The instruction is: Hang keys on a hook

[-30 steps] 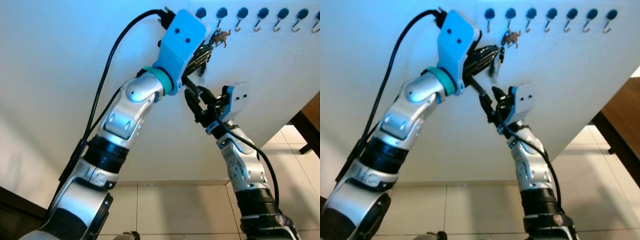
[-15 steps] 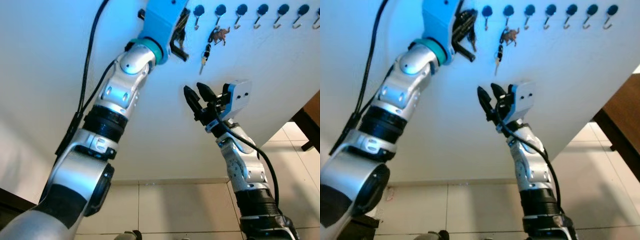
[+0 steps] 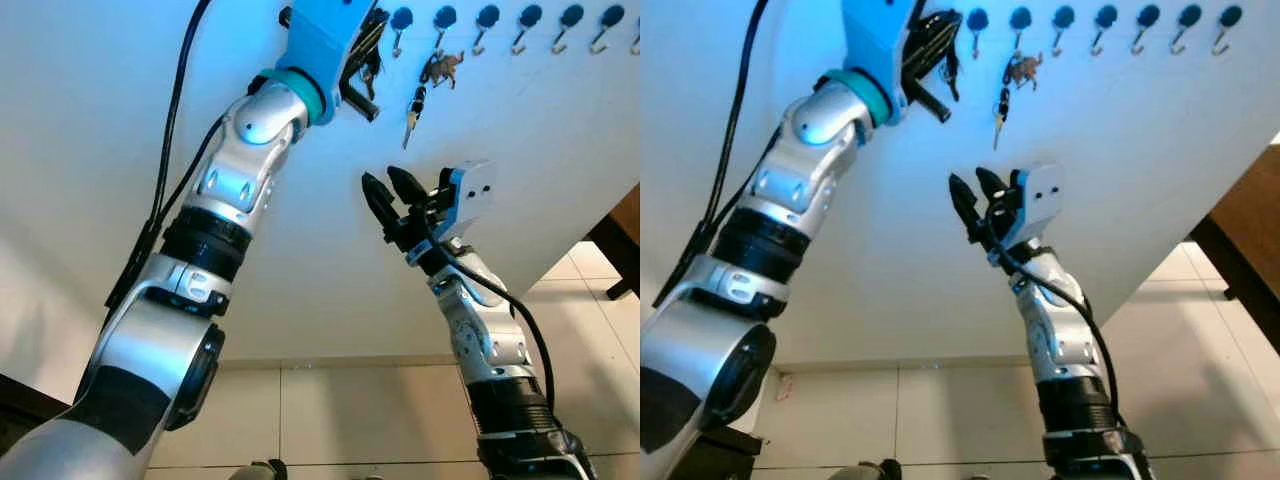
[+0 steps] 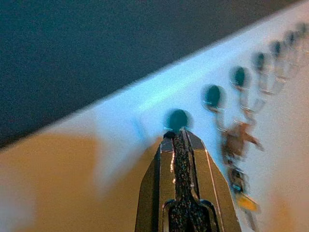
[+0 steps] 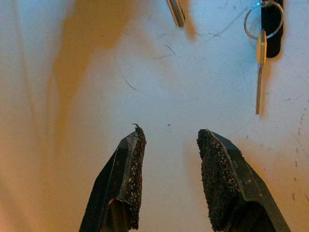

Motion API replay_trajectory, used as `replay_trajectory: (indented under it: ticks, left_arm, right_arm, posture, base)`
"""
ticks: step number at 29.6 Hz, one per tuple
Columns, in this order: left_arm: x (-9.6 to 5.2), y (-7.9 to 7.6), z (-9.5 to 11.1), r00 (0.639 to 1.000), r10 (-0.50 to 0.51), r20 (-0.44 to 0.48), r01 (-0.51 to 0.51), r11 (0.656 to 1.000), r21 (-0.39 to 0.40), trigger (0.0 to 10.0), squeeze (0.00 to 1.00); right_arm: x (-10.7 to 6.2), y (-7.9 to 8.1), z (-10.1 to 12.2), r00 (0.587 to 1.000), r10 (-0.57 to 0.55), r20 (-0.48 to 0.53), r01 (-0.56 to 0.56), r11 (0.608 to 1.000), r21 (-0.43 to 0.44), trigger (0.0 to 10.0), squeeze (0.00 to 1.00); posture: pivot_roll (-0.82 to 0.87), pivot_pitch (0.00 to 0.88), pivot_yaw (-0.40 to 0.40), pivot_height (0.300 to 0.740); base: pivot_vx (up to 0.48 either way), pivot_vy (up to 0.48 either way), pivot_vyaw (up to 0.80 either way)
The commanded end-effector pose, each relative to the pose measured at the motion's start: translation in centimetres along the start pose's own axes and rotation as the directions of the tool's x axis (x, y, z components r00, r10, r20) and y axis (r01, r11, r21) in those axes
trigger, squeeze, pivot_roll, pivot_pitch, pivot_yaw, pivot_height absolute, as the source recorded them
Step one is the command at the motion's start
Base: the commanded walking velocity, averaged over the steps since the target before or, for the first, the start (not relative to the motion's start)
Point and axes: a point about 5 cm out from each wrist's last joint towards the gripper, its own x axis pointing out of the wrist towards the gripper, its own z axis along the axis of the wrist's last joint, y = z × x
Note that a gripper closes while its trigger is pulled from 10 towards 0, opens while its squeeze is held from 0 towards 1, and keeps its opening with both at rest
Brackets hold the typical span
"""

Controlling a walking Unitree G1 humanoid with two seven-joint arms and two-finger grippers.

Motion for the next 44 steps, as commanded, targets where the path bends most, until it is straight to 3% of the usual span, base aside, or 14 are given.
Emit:
replay_trajectory:
  ticks: [1, 19, 44]
  left_arm:
    - [-0.2, -0.4, 0.0, 0.999, -0.043, 0.014, 0.043, 0.999, 0.011, 10.0, 0.00]
    - [0.8, -2.0, 0.4, 0.995, -0.091, 0.047, 0.091, 0.996, 0.003, 10.0, 0.00]
    - [1.7, -1.0, -0.4, 0.999, 0.011, -0.031, -0.010, 0.999, 0.036, 10.0, 0.00]
  right_arm:
    - [0.0, 0.2, -0.1, 1.000, 0.005, -0.006, -0.005, 1.000, 0.004, 10.0, 0.00]
    - [0.2, 0.3, -0.1, 1.000, 0.009, -0.007, -0.009, 1.000, 0.005, 10.0, 0.00]
    - [0.2, 0.5, -0.2, 1.000, 0.007, -0.008, -0.007, 1.000, 0.010, 10.0, 0.00]
  posture:
    - [0.05, 0.043, 0.132, 0.740]
    - [0.05, 0.044, 0.133, 0.740]
    - [0.05, 0.045, 0.136, 0.740]
  base:
    - [0.000, 0.000, 0.00]
    - [0.000, 0.000, 0.00]
    - [0.000, 0.000, 0.00]
